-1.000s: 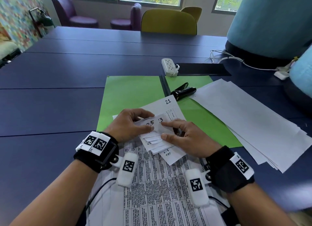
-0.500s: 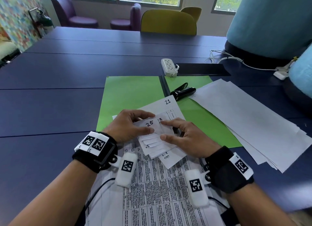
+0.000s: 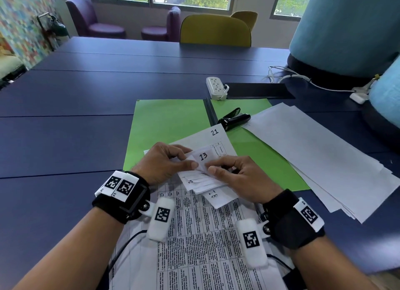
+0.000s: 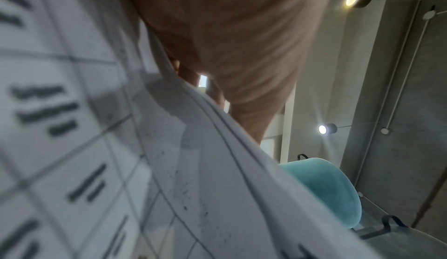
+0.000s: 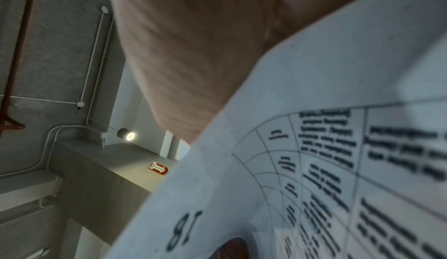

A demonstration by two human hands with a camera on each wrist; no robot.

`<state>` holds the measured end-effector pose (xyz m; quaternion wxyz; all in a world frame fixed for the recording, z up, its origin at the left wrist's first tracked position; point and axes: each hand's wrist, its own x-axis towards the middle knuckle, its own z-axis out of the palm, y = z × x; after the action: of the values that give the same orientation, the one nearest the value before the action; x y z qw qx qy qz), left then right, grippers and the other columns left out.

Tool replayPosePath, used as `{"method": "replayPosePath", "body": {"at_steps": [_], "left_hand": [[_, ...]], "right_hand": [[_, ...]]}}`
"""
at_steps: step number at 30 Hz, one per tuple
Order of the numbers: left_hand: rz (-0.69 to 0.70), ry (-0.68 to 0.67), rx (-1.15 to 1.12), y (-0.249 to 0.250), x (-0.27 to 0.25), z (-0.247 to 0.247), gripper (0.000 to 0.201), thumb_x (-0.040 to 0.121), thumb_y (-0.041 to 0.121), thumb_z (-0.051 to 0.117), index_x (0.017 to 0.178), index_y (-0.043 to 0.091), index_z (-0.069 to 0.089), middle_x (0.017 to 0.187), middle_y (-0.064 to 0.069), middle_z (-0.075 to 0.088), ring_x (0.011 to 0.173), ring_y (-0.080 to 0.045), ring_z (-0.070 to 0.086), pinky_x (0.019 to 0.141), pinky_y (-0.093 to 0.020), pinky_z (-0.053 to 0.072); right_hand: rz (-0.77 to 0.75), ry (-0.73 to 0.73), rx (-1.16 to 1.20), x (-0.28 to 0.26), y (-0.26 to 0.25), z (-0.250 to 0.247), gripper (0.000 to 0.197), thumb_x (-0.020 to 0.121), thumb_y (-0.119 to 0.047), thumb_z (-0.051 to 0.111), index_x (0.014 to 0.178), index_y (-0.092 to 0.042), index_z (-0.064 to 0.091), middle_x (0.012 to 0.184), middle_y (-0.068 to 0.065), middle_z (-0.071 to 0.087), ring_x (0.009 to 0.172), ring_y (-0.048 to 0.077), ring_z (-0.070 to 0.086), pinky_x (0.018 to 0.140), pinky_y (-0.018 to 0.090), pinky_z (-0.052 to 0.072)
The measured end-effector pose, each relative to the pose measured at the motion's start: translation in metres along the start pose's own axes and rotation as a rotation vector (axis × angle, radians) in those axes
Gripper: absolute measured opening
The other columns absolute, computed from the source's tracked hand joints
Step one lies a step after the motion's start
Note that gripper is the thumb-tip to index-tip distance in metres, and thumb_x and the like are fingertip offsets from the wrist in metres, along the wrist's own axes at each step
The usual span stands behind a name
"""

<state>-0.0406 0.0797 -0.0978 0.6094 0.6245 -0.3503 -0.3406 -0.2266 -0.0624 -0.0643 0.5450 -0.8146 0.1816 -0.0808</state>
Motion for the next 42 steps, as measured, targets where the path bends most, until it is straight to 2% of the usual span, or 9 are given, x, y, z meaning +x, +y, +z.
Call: {"method": "replayPosePath", "body": {"at_steps": [7, 10, 13, 17, 22, 26, 28, 35, 42], "left_hand": [[0.014, 0.021, 0.055, 0.006, 0.000, 0.003, 0.052, 0.078, 0.037, 0.071, 0.068, -0.014, 0.068, 0.088, -0.002, 0.076, 0.086, -0.024, 0.068, 0.075, -0.033, 0.056], [-0.011, 0.014, 0.076, 0.006, -0.002, 0.004, 0.011, 0.073, 0.018, 0.082, 0.078, 0.010, 0.077, 0.092, -0.002, 0.078, 0.082, -0.017, 0.072, 0.071, -0.024, 0.057], [-0.019, -0.025, 0.077, 0.003, -0.001, 0.000, 0.031, 0.074, 0.006, 0.085, 0.094, 0.029, 0.078, 0.095, -0.002, 0.079, 0.082, -0.016, 0.073, 0.074, -0.026, 0.059], [0.011, -0.022, 0.039, 0.005, -0.002, 0.003, 0.026, 0.068, 0.010, 0.085, 0.092, 0.019, 0.079, 0.096, 0.001, 0.079, 0.085, -0.012, 0.072, 0.075, -0.021, 0.057], [0.009, -0.031, 0.107, 0.004, 0.000, 0.000, 0.035, 0.064, 0.033, 0.084, 0.072, 0.000, 0.078, 0.106, 0.000, 0.075, 0.096, -0.020, 0.071, 0.083, -0.031, 0.059], [0.063, -0.037, 0.169, 0.004, 0.000, -0.002, 0.075, 0.073, 0.062, 0.074, 0.077, -0.014, 0.073, 0.103, 0.000, 0.076, 0.097, -0.019, 0.071, 0.087, -0.037, 0.057], [0.063, -0.055, 0.203, 0.002, 0.001, -0.004, 0.082, 0.076, 0.070, 0.069, 0.077, -0.011, 0.074, 0.103, 0.003, 0.076, 0.100, -0.021, 0.071, 0.087, -0.038, 0.056], [0.013, 0.014, 0.055, 0.004, -0.002, 0.004, 0.026, 0.078, 0.046, 0.077, 0.093, 0.025, 0.079, 0.093, -0.014, 0.074, 0.082, -0.027, 0.063, 0.084, -0.043, 0.052], [-0.001, 0.022, 0.060, 0.010, -0.004, 0.006, 0.032, 0.077, 0.034, 0.073, 0.069, 0.003, 0.076, 0.085, -0.002, 0.074, 0.078, -0.017, 0.064, 0.073, -0.032, 0.052]], "right_hand": [[-0.004, 0.212, 0.160, 0.003, 0.003, 0.000, 0.020, 0.087, -0.011, 0.073, 0.106, -0.014, 0.068, 0.082, 0.011, 0.070, 0.066, 0.011, 0.059, 0.060, 0.021, 0.050], [-0.004, 0.223, 0.125, 0.003, 0.005, -0.001, 0.019, 0.085, -0.013, 0.075, 0.104, -0.016, 0.071, 0.085, 0.004, 0.069, 0.065, 0.003, 0.059, 0.061, 0.017, 0.051], [0.000, 0.205, 0.133, 0.002, 0.005, 0.000, 0.016, 0.085, -0.015, 0.076, 0.101, -0.018, 0.074, 0.088, 0.008, 0.069, 0.070, 0.005, 0.060, 0.066, 0.019, 0.054], [-0.022, 0.083, -0.005, 0.001, 0.004, -0.001, 0.005, 0.087, -0.025, 0.073, 0.089, -0.024, 0.078, 0.089, -0.002, 0.071, 0.080, 0.007, 0.063, 0.072, 0.020, 0.051], [-0.059, 0.002, -0.047, 0.000, -0.002, 0.000, 0.041, 0.093, -0.035, 0.060, 0.054, -0.038, 0.069, 0.078, -0.008, 0.055, 0.072, 0.003, 0.054, 0.066, 0.020, 0.042], [-0.093, 0.036, -0.046, 0.001, 0.000, -0.001, 0.052, 0.091, -0.048, 0.056, 0.064, -0.005, 0.068, 0.085, 0.020, 0.060, 0.074, 0.026, 0.057, 0.069, 0.033, 0.043], [-0.080, 0.051, -0.036, 0.001, 0.003, -0.002, 0.046, 0.090, -0.045, 0.060, 0.078, -0.004, 0.074, 0.091, 0.016, 0.066, 0.083, 0.029, 0.062, 0.072, 0.034, 0.047], [-0.088, 0.117, 0.176, -0.003, 0.000, 0.000, 0.014, 0.087, -0.029, 0.069, 0.096, -0.019, 0.066, 0.071, 0.012, 0.069, 0.057, 0.021, 0.052, 0.054, 0.033, 0.040], [-0.080, 0.110, 0.077, -0.002, 0.000, 0.001, 0.031, 0.084, -0.042, 0.066, 0.085, -0.013, 0.077, 0.076, 0.009, 0.072, 0.064, 0.025, 0.062, 0.061, 0.037, 0.049]]}}
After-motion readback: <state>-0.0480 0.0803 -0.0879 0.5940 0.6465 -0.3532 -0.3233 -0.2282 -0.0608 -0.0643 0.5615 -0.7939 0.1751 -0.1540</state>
